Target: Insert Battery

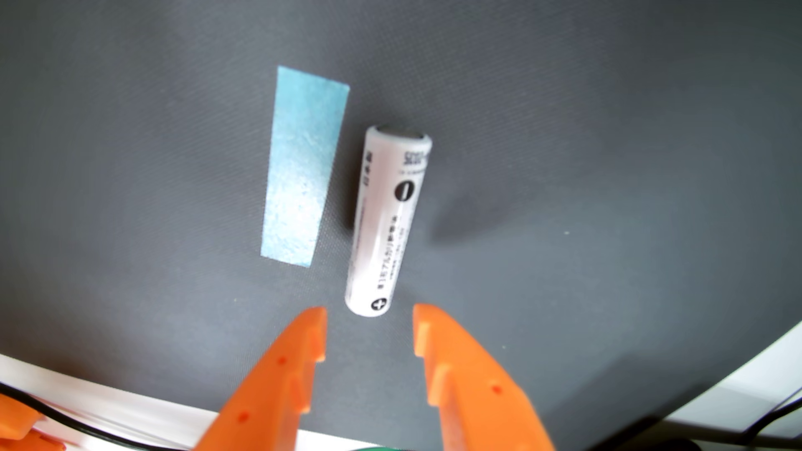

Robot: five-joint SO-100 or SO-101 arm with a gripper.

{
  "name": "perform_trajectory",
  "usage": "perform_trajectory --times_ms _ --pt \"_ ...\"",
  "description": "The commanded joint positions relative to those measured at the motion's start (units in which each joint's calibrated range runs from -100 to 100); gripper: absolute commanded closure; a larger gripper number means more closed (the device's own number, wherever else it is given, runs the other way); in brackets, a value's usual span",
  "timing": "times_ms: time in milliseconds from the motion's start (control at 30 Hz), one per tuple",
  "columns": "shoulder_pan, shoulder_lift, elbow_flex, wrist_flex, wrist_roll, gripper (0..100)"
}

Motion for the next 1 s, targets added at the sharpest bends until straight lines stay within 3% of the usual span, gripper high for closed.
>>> perform_trajectory --times_ms 0,700,967 --pt "0.5 -0.2 -1.2 -0.2 1.1 88" --pt "0.7 -0.1 1.0 -0.8 3.5 88" --pt "0.7 0.0 4.0 -5.5 3.5 88"
